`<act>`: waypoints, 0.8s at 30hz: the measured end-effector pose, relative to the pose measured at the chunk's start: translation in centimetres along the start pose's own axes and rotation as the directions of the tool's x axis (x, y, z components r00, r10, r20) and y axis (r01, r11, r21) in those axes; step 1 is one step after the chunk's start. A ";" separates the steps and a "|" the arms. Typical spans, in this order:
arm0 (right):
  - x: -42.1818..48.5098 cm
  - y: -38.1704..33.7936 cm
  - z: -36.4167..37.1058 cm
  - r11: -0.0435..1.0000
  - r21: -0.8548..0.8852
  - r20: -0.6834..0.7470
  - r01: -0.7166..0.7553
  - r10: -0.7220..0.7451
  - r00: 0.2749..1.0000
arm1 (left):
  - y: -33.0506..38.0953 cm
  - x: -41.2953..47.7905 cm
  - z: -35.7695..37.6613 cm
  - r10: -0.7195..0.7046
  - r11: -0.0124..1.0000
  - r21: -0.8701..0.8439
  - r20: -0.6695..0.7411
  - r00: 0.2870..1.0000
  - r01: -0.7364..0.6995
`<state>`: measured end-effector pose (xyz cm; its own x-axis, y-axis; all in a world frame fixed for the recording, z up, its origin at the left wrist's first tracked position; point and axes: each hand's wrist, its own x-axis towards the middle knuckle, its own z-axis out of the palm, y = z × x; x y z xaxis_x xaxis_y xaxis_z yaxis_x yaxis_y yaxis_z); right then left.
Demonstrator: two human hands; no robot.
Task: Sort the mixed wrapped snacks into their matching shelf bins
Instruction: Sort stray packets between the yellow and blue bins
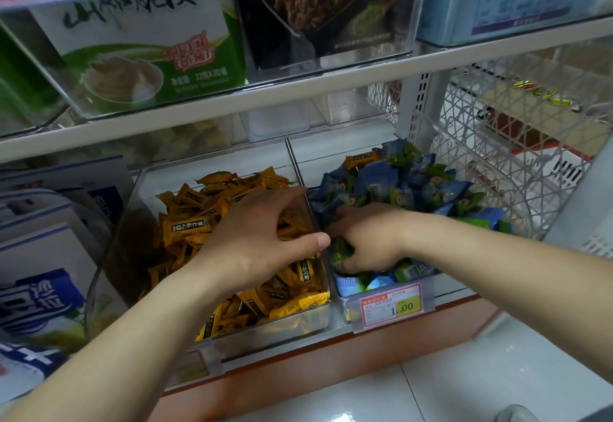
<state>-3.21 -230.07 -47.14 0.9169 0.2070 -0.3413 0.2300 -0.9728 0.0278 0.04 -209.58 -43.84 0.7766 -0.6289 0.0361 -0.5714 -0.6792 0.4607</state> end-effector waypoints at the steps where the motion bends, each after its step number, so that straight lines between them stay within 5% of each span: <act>1: 0.1 -0.1 0.3 0.998 -0.051 -0.015 -0.034 0.033 0.999 | 0.0 0.0 0.0 0.003 1.000 0.002 -0.003 1.000 -0.003; 12: -0.5 0.4 0.3 0.991 0.097 -0.189 0.092 -0.072 0.979 | -0.2 0.0 0.2 0.019 1.000 0.023 -0.001 1.000 -0.019; 16: -1.6 2.6 -2.2 0.933 0.353 -0.300 0.064 0.048 0.953 | -0.5 0.0 0.2 0.012 1.000 0.015 0.002 1.000 -0.012; 20: -3.2 7.0 -3.8 0.875 0.483 -0.508 0.033 0.249 0.824 | -0.7 0.2 0.2 -0.006 1.000 -0.004 0.017 1.000 0.006; 22: -3.7 9.1 -3.7 0.892 0.447 -0.485 -0.066 0.304 0.820 | -0.7 0.3 0.3 -0.009 1.000 -0.004 0.020 1.000 0.009; 24: -3.8 10.3 -3.3 0.899 0.377 -0.315 -0.221 0.349 0.882 | -0.7 0.4 0.4 -0.009 1.000 -0.006 0.018 1.000 0.009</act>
<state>-3.20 -240.47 -42.43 0.9922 -0.1242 0.0048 -0.1190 -0.9599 -0.2539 0.65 -209.47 -44.50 0.7767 -0.6297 0.0157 -0.5628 -0.6825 0.4663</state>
